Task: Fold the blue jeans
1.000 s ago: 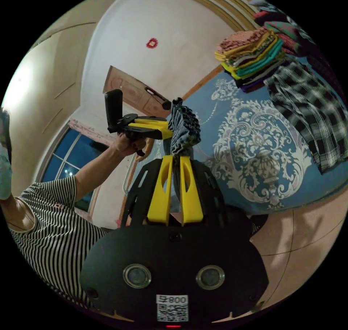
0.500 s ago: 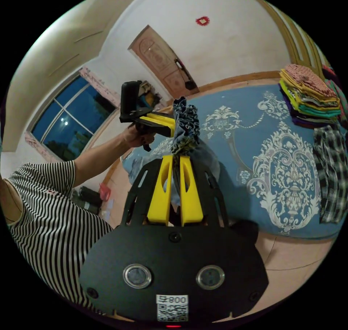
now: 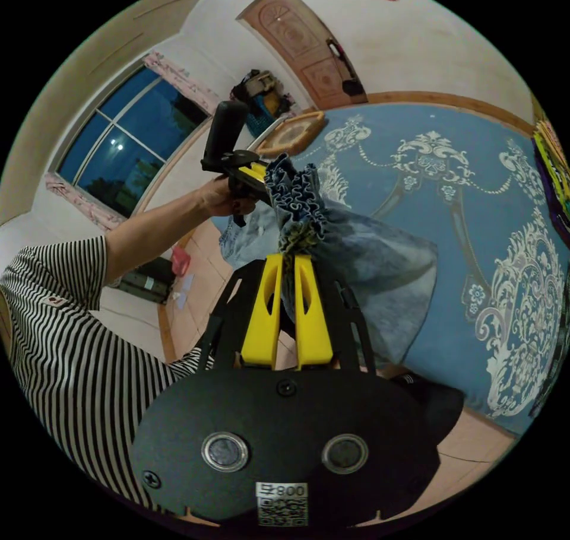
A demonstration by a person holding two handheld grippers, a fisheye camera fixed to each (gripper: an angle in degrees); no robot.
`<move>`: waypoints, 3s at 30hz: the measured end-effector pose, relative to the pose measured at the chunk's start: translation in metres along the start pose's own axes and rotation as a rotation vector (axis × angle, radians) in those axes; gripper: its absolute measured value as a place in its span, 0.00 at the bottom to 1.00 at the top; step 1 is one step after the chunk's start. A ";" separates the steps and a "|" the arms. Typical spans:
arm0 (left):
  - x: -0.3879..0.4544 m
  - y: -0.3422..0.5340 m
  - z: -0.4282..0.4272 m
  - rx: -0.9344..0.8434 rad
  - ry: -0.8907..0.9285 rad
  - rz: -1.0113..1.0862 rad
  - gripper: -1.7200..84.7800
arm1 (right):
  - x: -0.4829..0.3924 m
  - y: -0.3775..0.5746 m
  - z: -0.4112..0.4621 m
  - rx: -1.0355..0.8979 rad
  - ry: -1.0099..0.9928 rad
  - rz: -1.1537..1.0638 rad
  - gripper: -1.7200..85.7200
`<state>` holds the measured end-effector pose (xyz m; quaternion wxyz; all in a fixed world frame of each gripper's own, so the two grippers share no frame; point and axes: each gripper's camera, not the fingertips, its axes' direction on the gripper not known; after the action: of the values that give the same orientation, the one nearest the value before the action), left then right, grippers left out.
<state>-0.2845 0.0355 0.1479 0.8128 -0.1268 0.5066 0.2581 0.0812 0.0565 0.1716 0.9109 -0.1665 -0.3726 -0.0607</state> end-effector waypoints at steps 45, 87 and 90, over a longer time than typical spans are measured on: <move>-0.085 0.506 -0.172 0.467 0.207 -1.021 0.19 | -0.037 -0.196 0.208 -0.308 -0.108 -0.098 0.06; 0.060 0.546 -0.142 0.252 -0.417 -1.220 0.04 | 0.184 -0.156 0.107 -0.277 0.103 0.289 0.02; 0.066 0.528 -0.134 0.153 -0.479 -1.195 0.03 | 0.194 -0.151 0.102 -0.276 0.112 0.294 0.02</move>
<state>-0.6522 0.4332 0.0573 0.9136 -0.2675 0.1701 -0.2545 0.1173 -0.0463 0.4146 0.8978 -0.3388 -0.2812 0.0134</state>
